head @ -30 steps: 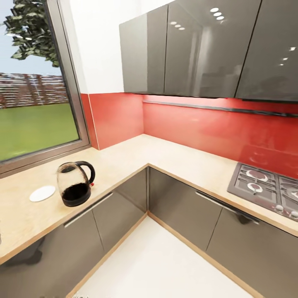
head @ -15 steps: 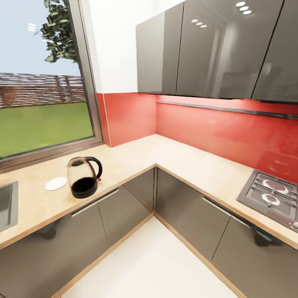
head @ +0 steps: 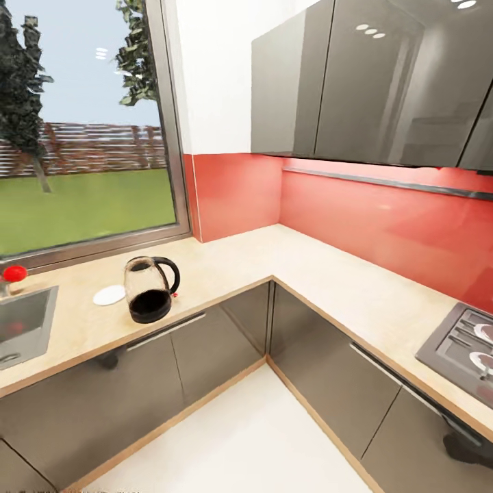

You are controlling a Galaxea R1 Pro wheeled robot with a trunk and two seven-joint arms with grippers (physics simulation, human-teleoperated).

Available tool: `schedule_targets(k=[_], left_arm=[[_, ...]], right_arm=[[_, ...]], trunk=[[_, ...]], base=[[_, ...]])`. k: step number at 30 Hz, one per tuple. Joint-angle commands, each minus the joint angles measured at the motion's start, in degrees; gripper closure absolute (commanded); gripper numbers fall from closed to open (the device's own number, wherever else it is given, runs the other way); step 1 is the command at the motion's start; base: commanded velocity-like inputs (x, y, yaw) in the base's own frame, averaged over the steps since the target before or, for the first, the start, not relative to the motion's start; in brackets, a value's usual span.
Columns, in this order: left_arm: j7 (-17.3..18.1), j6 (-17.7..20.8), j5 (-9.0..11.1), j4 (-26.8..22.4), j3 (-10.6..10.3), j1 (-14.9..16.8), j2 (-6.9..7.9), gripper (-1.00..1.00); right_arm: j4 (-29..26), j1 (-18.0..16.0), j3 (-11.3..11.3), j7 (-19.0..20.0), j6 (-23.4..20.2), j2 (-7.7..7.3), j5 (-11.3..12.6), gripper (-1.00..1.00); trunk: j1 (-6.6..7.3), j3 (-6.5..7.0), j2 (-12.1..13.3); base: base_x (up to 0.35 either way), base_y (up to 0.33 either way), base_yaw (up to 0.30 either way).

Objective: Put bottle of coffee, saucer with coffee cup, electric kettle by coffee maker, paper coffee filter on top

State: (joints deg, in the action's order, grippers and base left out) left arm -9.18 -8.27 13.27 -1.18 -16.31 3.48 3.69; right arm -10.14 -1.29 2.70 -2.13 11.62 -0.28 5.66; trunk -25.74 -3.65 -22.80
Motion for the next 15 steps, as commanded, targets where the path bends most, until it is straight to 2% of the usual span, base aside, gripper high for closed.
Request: schedule_targets(k=[1, 8, 15], left_arm=[[-0.13, -0.17, 0.52, 0.06, -0.45, 0.04, 0.0, -1.0], [-0.13, -0.17, 0.53, 0.12, -0.31, 0.04, 0.08, -1.0], [-0.13, -0.17, 0.53, 0.13, -0.3, 0.04, 0.09, -1.0]], right_arm=[[0.03, -0.03, 0.03, 0.11, 0.22, 0.0, 0.6, -1.0], [0.03, -0.03, 0.03, 0.11, 0.22, 0.01, 0.62, -1.0], [0.03, -0.03, 0.03, 0.11, 0.2, 0.0, 0.59, -1.0]], trunk=[[-0.05, -0.12, -0.12], [-0.05, -0.12, -0.12], [-0.05, -0.12, -0.12]], base=[[0.131, -0.159, 0.277], [0.121, -0.128, 0.277], [0.105, -0.036, 0.278]])
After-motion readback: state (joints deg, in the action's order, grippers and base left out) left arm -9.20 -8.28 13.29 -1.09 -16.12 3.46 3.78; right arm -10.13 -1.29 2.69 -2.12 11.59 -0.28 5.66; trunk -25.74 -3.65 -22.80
